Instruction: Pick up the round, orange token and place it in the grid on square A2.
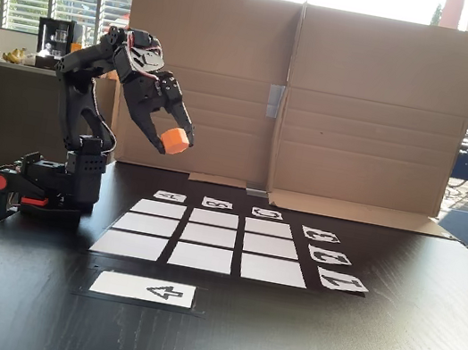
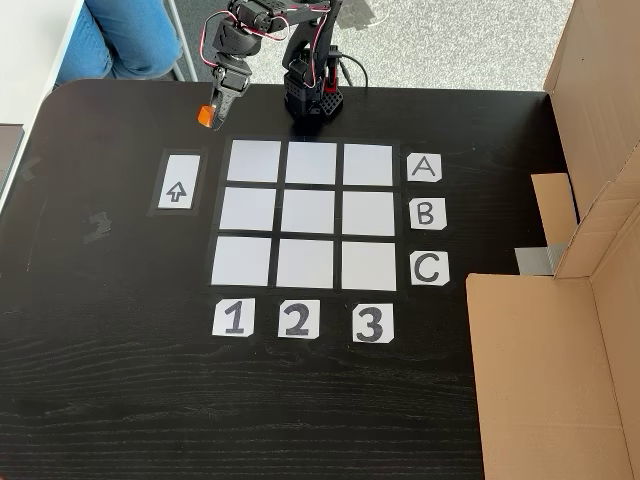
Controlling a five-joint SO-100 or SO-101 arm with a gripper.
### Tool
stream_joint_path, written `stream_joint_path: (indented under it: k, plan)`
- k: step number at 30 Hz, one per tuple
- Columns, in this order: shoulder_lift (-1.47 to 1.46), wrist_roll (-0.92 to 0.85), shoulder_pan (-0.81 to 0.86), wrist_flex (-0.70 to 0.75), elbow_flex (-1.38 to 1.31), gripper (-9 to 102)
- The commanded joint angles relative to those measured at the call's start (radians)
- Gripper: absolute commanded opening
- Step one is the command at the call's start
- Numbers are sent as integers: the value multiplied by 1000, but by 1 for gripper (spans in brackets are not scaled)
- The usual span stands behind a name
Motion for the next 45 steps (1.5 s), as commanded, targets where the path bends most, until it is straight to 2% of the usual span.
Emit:
stream_joint_path:
  k: [1, 12, 18, 28, 37, 45]
  plan:
    - [72, -32, -60, 6, 32, 0]
    - [218, -133, -282, 103, 227, 0]
    - [209, -133, -328, 126, 318, 0]
    - [196, -167, -390, 126, 454, 0]
    - [195, -273, -407, 107, 617, 0]
    - [166, -290, -451, 20, 733, 0]
